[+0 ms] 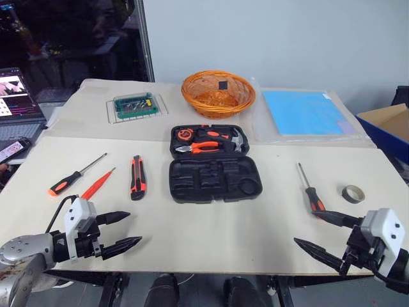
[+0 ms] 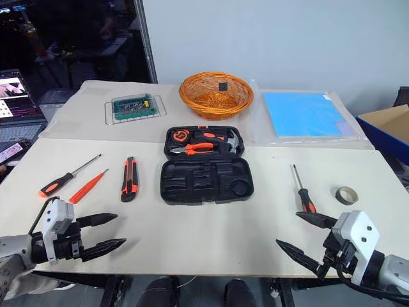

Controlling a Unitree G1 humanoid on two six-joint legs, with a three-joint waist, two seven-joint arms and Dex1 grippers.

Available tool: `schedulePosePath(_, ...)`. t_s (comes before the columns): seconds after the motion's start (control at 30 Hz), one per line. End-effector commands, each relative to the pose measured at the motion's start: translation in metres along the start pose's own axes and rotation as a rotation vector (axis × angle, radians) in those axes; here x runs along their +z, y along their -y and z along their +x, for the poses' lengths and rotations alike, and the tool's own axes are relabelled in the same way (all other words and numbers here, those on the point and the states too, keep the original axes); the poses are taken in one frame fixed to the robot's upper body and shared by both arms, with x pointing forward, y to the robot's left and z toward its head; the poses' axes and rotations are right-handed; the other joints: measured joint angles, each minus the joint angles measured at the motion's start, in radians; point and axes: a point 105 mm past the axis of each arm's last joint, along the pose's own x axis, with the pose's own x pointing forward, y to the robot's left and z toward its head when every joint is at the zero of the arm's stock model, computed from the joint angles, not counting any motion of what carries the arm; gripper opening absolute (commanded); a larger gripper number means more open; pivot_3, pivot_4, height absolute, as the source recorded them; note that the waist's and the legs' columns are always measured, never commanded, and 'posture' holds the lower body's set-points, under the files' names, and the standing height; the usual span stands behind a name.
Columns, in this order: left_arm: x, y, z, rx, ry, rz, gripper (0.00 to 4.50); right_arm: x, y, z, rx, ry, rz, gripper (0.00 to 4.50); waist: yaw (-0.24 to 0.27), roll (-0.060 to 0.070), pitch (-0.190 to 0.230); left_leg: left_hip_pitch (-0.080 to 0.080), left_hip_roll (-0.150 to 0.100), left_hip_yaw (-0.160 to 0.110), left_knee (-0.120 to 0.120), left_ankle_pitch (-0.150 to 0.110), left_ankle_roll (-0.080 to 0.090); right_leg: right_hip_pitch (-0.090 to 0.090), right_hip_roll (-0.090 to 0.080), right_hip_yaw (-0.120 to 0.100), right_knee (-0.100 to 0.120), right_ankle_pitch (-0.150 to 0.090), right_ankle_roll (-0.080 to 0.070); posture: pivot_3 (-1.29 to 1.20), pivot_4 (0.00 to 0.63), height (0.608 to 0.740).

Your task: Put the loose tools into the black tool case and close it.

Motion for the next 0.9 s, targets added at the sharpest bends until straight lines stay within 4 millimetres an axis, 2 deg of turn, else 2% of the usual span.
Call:
schedulePosePath(0.03, 0.025, 0.0, 0.004, 0.053, 0.086, 0.053, 4.5, 0.006, 0.007, -0.003, -0.007, 0.044, -0.044, 4.47, 0.001, 0.0, 0.0, 0.0, 0.0, 0.0, 0.0, -0.001, 0.0, 0.0, 0.0, 0.0, 0.0, 0.0, 0.0, 0.0, 0.15, 0.74)
schedulePosePath(0.1, 0.04, -0.007, 0.009, 0.159, 0.164, 0.006, 4.5, 0.009, 0.011, 0.003, 0.01, 0.088, -0.052, 4.47, 0.002, -0.001, 0.0, -0.001, 0.0, 0.0, 0.001, -0.003, 0.0, 0.001, 0.0, 0.0, 0.0, 0.0, 0.0, 0.0, 0.15, 0.74)
schedulePosePath(0.23, 0.053, -0.031, 0.005, 0.363, 0.246, -0.105, 4.5, 0.025, 0.013, 0.014, 0.05, 0.177, -0.073, 4.47, 0.002, -0.001, 0.0, -0.001, -0.001, -0.001, 0.002, -0.003, 0.001, 0.002, 0.001, 0.0, 0.001, 0.0, 0.001, 0.0, 0.15, 0.74)
schedulePosePath(0.3, 0.053, -0.05, -0.002, 0.475, 0.246, -0.182, 4.5, 0.038, 0.013, 0.021, 0.081, 0.232, -0.086, 4.47, 0.002, -0.001, 0.0, 0.0, 0.0, -0.002, 0.002, -0.003, 0.001, 0.003, 0.003, 0.0, 0.003, 0.0, 0.001, 0.0, 0.15, 0.74)
schedulePosePath(0.4, 0.054, -0.087, -0.027, 0.629, 0.192, -0.241, 4.5, 0.065, 0.007, 0.036, 0.174, 0.318, -0.121, 4.47, -0.003, -0.002, 0.001, 0.002, -0.001, -0.004, 0.003, -0.002, 0.002, 0.008, 0.005, 0.0, 0.005, -0.001, 0.004, 0.0, 0.15, 0.74)
schedulePosePath(0.5, 0.051, -0.119, -0.052, 0.661, 0.024, -0.159, 4.5, 0.085, 0.0, 0.045, 0.269, 0.346, -0.154, 4.47, -0.003, -0.004, 0.002, 0.004, -0.001, -0.005, 0.003, -0.003, 0.001, 0.009, 0.006, 0.0, 0.005, 0.0, 0.003, 0.0, 0.15, 0.74)
schedulePosePath(0.6, 0.052, -0.146, -0.074, 0.673, -0.108, -0.084, 4.5, 0.097, -0.006, 0.05, 0.331, 0.361, -0.174, 4.47, 0.003, -0.005, 0.002, 0.004, -0.001, -0.003, 0.001, -0.003, 0.0, 0.001, 0.004, 0.0, 0.003, 0.0, 0.001, 0.0, 0.15, 0.74)
schedulePosePath(0.77, 0.045, -0.178, -0.086, 0.658, -0.26, -0.015, 4.5, 0.111, -0.011, 0.054, 0.355, 0.391, -0.193, 4.47, 0.025, -0.005, 0.002, -0.003, -0.002, 0.0, 0.0, -0.004, 0.0, -0.002, 0.001, -0.002, 0.0, 0.003, -0.005, 0.0, 0.15, 0.74)
schedulePosePath(0.83, 0.039, -0.186, -0.084, 0.643, -0.324, -0.012, 4.5, 0.116, -0.013, 0.056, 0.36, 0.402, -0.201, 4.47, 0.028, -0.007, 0.002, -0.007, -0.001, 0.0, 0.001, -0.004, 0.001, -0.002, 0.002, -0.002, 0.0, 0.003, -0.004, 0.0, 0.15, 0.74)
schedulePosePath(0.9, 0.033, -0.192, -0.082, 0.63, -0.38, -0.012, 4.5, 0.12, -0.015, 0.057, 0.363, 0.411, -0.208, 4.47, 0.027, -0.007, 0.002, -0.015, 0.0, -0.003, 0.004, 0.001, 0.009, -0.006, 0.004, -0.004, 0.003, 0.007, 0.003, 0.0, 0.15, 0.74)
